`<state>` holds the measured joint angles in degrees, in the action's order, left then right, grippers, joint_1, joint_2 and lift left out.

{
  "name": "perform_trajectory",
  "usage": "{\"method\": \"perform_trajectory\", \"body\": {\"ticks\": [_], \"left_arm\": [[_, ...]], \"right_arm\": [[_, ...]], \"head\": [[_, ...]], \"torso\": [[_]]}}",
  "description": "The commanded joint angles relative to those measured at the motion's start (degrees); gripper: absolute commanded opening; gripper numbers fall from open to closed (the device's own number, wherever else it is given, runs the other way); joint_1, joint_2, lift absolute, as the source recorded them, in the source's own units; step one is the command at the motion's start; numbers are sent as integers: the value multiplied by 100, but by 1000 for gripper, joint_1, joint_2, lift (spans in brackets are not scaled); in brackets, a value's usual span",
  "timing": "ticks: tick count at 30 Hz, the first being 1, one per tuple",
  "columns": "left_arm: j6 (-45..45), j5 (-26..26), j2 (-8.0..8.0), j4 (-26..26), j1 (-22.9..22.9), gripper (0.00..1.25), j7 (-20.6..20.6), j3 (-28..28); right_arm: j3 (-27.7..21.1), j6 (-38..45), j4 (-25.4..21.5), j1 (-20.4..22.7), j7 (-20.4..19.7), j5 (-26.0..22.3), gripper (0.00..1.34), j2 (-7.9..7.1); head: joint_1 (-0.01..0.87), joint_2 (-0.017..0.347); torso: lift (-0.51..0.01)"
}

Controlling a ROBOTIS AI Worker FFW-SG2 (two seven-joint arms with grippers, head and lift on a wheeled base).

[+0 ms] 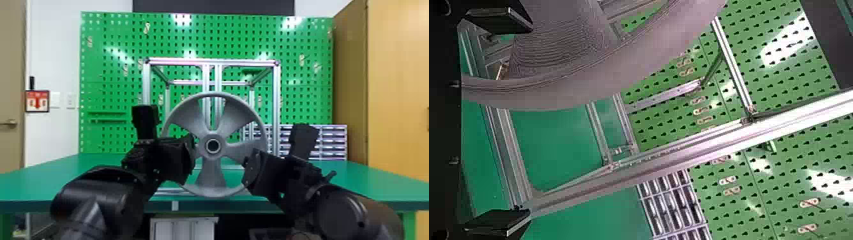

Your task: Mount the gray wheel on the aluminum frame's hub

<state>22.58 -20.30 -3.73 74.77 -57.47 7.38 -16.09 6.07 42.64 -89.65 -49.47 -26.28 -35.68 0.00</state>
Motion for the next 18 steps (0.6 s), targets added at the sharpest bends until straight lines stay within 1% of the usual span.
{"method": "perform_trajectory", "body": {"ticks": [1, 7, 12, 18], "left_arm": [[53, 88, -14, 81, 34, 1190, 0, 36], [97, 246, -23, 169, 69, 1189, 53, 80], [168, 246, -75, 248, 86, 1189, 53, 124], [194, 246, -84, 319, 130, 1189, 53, 177]], "right_arm": [[-9, 16, -44, 17, 0, 0, 1339, 5], [-18, 25, -44, 17, 0, 0, 1339, 5], [-18, 34, -44, 26, 0, 0, 1339, 5], [-44, 34, -70, 43, 0, 9, 1339, 5]], "head": [[-5, 6], [-5, 6], [-5, 6], [-5, 6]], "torso": [[-499], [-499], [-499], [-499]]}}
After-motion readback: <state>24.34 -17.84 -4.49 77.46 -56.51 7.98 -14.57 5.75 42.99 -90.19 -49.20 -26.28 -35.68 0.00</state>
